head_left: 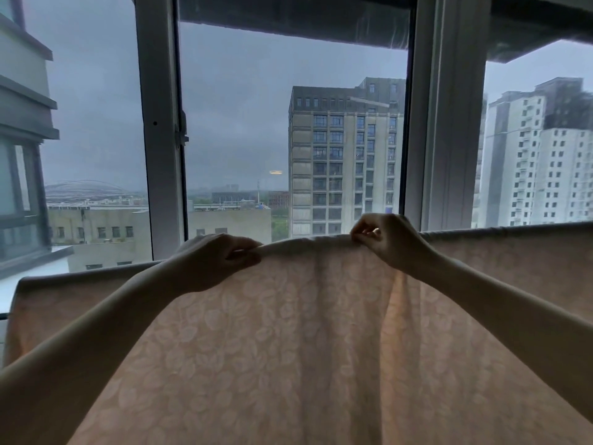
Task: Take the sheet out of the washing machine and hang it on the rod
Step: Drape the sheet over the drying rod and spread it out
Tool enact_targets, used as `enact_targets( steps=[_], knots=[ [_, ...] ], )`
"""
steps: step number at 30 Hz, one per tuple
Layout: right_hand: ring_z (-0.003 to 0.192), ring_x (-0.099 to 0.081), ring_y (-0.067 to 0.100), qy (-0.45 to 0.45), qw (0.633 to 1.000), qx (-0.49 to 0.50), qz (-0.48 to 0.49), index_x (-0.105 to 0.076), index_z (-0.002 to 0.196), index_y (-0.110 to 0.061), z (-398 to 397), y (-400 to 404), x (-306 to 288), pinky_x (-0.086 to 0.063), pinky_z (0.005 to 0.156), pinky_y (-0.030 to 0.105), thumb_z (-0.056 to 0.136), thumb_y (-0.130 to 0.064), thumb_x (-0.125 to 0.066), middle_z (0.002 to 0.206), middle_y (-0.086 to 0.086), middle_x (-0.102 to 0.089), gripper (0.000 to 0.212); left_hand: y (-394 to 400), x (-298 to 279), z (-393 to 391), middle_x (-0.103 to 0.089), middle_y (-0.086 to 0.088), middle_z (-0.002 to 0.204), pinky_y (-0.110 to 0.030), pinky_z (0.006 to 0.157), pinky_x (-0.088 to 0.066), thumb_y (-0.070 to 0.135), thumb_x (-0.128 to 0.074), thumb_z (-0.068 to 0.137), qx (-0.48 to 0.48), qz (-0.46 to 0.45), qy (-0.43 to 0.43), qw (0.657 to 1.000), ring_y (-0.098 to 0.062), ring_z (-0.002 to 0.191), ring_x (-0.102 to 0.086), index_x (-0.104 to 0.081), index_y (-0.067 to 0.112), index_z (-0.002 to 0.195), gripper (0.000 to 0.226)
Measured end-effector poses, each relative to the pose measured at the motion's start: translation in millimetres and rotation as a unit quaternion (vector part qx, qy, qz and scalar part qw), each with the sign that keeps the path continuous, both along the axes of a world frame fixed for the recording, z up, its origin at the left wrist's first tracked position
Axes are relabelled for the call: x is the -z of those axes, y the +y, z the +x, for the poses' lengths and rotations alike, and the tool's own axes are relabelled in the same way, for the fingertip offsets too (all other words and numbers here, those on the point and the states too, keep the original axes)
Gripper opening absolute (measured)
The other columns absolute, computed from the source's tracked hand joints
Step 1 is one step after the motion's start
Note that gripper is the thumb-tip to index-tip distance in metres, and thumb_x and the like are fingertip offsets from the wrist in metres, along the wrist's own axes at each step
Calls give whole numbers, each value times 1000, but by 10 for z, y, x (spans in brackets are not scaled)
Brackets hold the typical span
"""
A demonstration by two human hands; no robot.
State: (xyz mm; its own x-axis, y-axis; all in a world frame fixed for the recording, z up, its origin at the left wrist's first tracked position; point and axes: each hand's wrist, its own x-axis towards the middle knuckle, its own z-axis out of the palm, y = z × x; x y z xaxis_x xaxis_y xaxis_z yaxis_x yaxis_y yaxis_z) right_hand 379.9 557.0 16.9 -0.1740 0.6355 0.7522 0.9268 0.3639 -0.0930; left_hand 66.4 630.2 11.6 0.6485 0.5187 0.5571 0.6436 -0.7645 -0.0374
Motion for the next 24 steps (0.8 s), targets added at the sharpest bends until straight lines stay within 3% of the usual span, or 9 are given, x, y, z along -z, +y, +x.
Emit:
enact_targets(
  steps=[4, 8, 10, 14, 17, 20, 24],
  knots=[
    [77, -60, 3, -1, 999, 34, 4, -69, 93, -14, 183, 3, -44, -43, 75, 7, 86, -15, -67, 88, -1, -70, 7, -109, -29, 156, -67, 8, 83, -32, 67, -52, 66, -22, 87, -14, 33, 32, 999, -7, 70, -61, -57, 36, 118, 55],
    [76, -60, 1, 29, 999, 33, -8, -69, 97, -12, 364, -52, -4, -40, 70, 2, 88, -14, -64, 88, -1, -70, 10, -180, -45, 548, -63, 7, 126, -31, 80, -49, 56, -24, 95, 20, 72, 12, 997, -14, 107, -62, -49, 34, 135, 52],
    [77, -59, -2, 39, 999, 20, -10, -68, 97, -12, 420, -82, 14, -43, 71, 4, 89, -14, -63, 88, -1, -69, 10, -196, -50, 773, -59, 9, 131, -32, 83, -49, 51, -27, 97, 32, 82, 10, 996, -15, 113, -60, -49, 34, 135, 47],
    [83, -60, 1, 39, 999, 3, -6, -68, 100, -12, 513, -107, 53, -45, 77, 7, 90, -11, -61, 93, -2, -69, 13, -173, -84, 1176, -69, 6, 109, -31, 72, -52, 50, -29, 99, 44, 86, 37, 995, -14, 95, -66, -59, 29, 120, 42],
    [86, -62, 4, 37, 999, -7, 3, -69, 101, -12, 596, -117, 65, -48, 82, 14, 91, -9, -59, 95, -2, -69, 14, -157, -84, 1414, -69, 6, 89, -26, 63, -42, 51, -26, 99, 9, 138, 72, 988, -13, 78, -66, -59, 26, 109, 42],
    [86, -63, 7, 36, 999, -9, 9, -69, 100, -12, 715, -114, 84, -50, 82, 17, 92, -11, -58, 95, -2, -69, 14, -154, -43, 1518, -68, 3, 85, -27, 61, -32, 54, -25, 99, -9, 181, 76, 980, -17, 80, -66, -54, 26, 101, 40],
    [82, -56, 8, 30, 999, 18, 22, -68, 102, -13, 980, -99, 184, -39, 71, 8, 93, -18, -57, 92, 1, -67, 14, -149, -28, 1444, -70, 3, 88, -31, 68, -44, 59, -26, 95, -7, 182, 54, 982, -22, 85, -68, -54, 30, 104, 41]
  ],
)
